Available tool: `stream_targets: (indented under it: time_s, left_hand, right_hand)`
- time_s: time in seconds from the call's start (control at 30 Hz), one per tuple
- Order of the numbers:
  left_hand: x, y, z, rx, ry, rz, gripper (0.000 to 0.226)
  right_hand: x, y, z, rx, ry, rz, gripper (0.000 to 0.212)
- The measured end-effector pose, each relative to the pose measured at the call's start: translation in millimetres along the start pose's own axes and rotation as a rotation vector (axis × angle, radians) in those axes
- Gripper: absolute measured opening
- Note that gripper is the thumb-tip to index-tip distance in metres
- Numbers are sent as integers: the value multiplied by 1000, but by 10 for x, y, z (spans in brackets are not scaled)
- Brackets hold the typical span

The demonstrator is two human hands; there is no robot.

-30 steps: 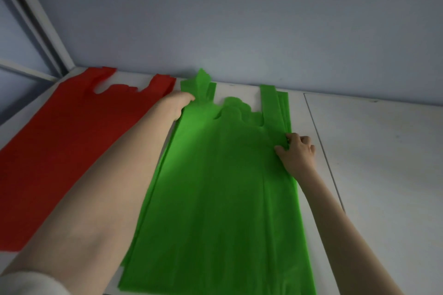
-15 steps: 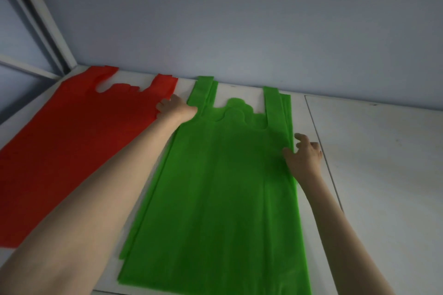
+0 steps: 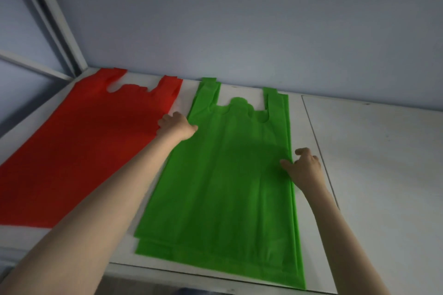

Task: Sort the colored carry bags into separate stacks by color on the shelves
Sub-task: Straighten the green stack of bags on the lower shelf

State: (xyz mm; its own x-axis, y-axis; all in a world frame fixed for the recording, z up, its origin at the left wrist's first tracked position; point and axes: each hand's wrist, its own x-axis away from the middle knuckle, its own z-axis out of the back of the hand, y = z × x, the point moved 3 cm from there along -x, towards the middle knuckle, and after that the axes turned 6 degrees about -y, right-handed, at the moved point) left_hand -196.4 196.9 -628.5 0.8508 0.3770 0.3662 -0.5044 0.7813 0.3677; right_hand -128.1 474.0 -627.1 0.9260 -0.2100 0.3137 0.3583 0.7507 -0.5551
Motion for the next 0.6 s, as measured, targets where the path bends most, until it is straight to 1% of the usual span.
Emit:
stream_targets:
  time_s: [0.07,0.1,0.17,0.2,0.3,0.43,0.53,0.6]
  left_hand:
    - [-3,-116,-30,13,-93,-4,67]
    - [12,-150,-43,32,-106,-24,61]
    - [93,-176,-53,90,-58,-83,47]
    - [146,-177,-53,106,-21,-104,44]
    - [345,-200,-28,56,30,-128,50]
    - [524,-319,-22,-27,-33,-125,52]
    - [688,-431,-44,-3,-101,-115,49]
    - [839,-511,-49,-10,-82,-76,51]
  right_hand:
    - [44,31,-19,30,-19,3,54]
    - [51,15,-33,33,-10,1,52]
    - [70,-45,-37,27,37,-14,48]
    - [93,-73,-27,21,56,-21,47]
    - [190,-49,3,-1,36,-23,48]
    - [364,63,-42,45,-43,-6,51]
    - [413,64,-83,41,-30,-30,49]
    - [459,102,-93,39,-10,-93,50]
